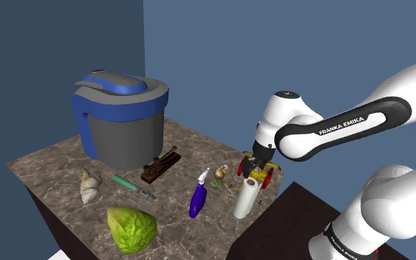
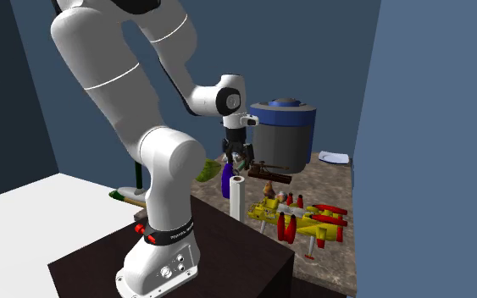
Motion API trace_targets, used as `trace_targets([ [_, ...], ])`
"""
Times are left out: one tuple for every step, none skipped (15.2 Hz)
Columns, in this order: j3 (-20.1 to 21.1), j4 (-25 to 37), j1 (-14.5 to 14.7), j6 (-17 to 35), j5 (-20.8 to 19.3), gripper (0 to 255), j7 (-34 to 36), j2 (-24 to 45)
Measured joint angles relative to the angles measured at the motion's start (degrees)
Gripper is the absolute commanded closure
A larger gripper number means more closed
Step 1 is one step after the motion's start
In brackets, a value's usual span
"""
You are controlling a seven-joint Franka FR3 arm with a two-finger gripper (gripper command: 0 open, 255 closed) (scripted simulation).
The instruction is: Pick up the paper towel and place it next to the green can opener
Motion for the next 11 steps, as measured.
trace_targets([
  [0.6, 0.0, -0.9, 2.8, -1.0, 0, 0.7, 2.8],
  [1.8, -0.1, -1.6, 5.9, -2.0, 0, 2.0, 5.9],
  [2.2, -0.2, -2.1, 7.5, -2.6, 0, 2.5, 7.3],
  [2.5, -0.7, -2.2, 8.8, -2.9, 0, 3.0, 8.2],
  [2.8, -0.8, -2.7, 10.2, -3.5, 0, 3.4, 9.4],
  [3.0, -0.9, -3.0, 11.2, -3.9, 0, 3.7, 10.3],
  [3.4, -0.9, -3.4, 12.6, -4.6, 0, 4.3, 11.7],
  [3.5, -1.0, -3.8, 13.5, -5.1, 0, 4.6, 12.6],
  [3.7, -1.1, -4.3, 14.7, -5.8, 0, 5.0, 13.7],
  [4.1, -1.1, -5.0, 16.2, -7.0, 0, 5.9, 15.2],
  [4.2, -1.1, -5.4, 16.9, -7.5, 0, 6.2, 16.0],
])
